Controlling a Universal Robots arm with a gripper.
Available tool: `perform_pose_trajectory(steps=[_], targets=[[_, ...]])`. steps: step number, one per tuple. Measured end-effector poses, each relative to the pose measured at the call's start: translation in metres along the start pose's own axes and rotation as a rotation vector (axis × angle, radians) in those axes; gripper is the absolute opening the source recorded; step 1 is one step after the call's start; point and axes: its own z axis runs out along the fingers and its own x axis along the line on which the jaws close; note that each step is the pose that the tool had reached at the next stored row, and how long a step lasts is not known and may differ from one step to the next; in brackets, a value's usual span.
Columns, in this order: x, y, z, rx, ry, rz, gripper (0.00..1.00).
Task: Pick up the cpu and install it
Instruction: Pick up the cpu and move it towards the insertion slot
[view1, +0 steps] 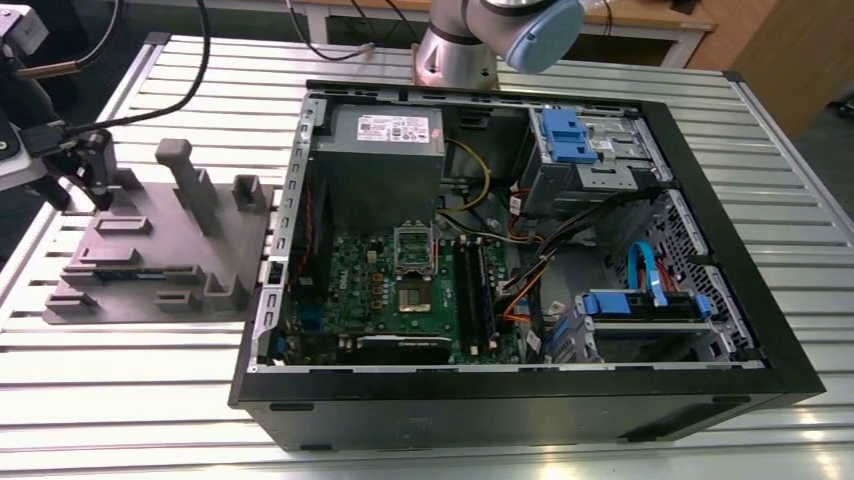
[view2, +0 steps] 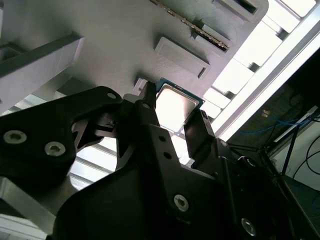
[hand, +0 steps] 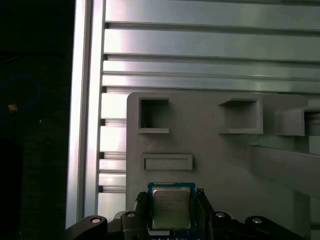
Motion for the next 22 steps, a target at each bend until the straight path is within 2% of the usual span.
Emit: perform_pose_trajectory(steps=[5,13,22], targets=[[-0.0001,0.0004,-0.0076,0.0002,0.0002,0.000,0.47],[-0.0003,0.0008,-0.0146,0.0005,0.0001,0.000,0.47],[-0.0005,0.0015,-0.0276,0.0011,0.0001,0.000,0.47]])
